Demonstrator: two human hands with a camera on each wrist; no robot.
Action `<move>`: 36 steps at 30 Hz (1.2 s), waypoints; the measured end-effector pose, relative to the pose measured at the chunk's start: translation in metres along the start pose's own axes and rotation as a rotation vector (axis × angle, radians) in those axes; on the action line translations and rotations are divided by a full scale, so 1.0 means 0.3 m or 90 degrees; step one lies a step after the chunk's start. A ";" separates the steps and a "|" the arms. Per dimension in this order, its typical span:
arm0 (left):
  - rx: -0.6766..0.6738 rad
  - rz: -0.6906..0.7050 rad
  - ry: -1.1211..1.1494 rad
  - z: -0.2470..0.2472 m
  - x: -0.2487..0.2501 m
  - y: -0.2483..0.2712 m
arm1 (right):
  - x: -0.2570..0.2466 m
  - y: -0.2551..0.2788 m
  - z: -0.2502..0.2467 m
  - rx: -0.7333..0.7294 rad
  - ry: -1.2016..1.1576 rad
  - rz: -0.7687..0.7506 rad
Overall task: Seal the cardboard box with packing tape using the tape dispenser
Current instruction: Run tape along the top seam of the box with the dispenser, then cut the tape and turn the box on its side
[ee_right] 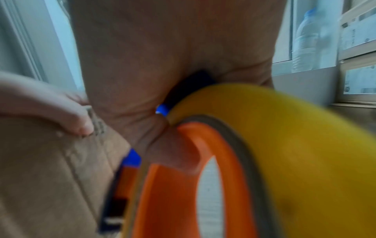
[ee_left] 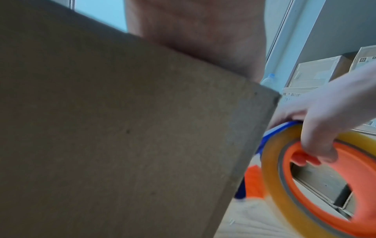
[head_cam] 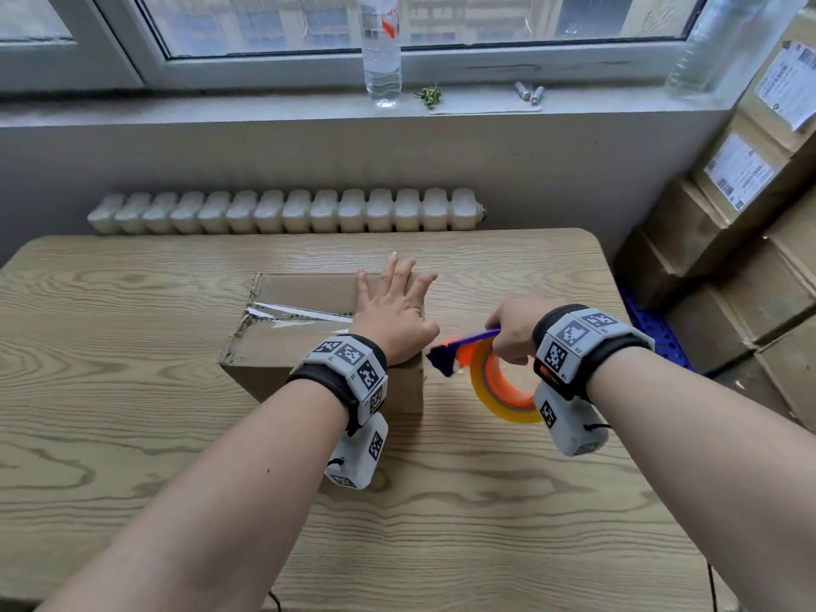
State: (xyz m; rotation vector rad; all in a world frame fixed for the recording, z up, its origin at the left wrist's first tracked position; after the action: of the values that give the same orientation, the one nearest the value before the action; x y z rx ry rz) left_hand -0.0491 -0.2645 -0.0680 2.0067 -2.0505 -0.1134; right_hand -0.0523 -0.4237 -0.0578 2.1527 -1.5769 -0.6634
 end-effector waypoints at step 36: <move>-0.007 -0.358 0.105 -0.199 -0.653 0.038 | -0.191 0.039 -0.355 0.497 -0.315 0.107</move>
State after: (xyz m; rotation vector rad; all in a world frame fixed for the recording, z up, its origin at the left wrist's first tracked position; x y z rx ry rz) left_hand -0.0447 -0.0622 -0.0346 2.4355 -1.3405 -0.0624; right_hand -0.0139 -0.3689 0.0436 2.4320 -2.5903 -0.6174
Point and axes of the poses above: each hand's wrist, its own y-axis away from the middle knuckle, its own z-axis out of the palm, x = y × z, the point moved 4 cm from there along -y, towards the middle knuckle, and after that the axes turned 12 degrees about -z, right-handed, at the moved point
